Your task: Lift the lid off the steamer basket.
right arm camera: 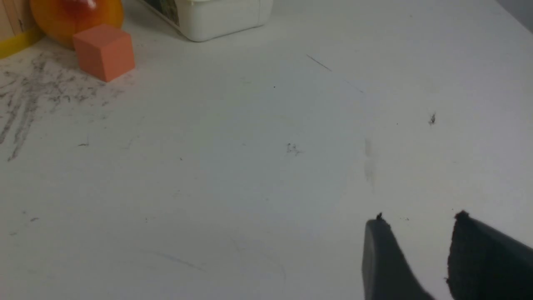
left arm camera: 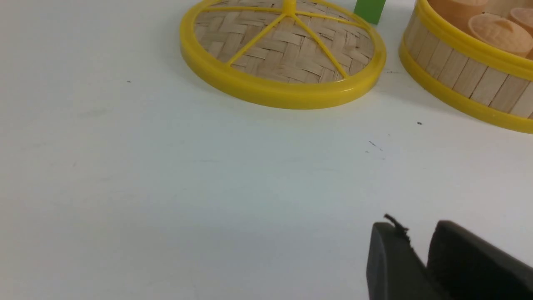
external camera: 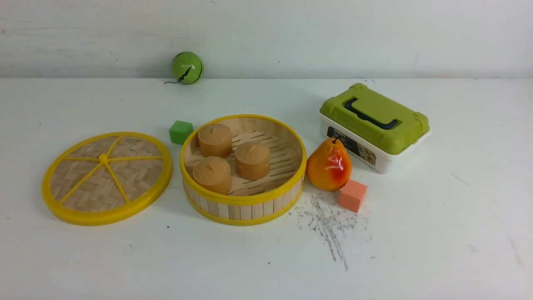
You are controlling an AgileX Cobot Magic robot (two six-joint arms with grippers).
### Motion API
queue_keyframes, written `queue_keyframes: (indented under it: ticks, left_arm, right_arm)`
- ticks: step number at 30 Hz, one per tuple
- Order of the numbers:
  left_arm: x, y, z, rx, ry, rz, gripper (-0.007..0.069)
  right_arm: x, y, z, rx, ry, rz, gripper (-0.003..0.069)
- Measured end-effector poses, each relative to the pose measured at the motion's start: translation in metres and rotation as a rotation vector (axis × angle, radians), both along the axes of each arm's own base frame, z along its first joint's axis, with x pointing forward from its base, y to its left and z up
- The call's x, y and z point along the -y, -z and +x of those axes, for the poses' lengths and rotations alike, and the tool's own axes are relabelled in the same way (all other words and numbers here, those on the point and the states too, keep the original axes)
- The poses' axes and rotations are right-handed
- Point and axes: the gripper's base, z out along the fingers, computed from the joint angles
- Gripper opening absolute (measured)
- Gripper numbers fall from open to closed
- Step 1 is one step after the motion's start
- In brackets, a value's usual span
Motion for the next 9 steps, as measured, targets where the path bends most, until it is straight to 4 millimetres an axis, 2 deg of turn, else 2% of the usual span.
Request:
queue_keyframes:
  ticks: [9]
  left_arm:
    - [0.0, 0.0, 0.0, 0.0, 0.0, 0.0, 0.0148]
  right_arm:
    - [0.0, 0.0, 0.0, 0.0, 0.0, 0.0, 0.024]
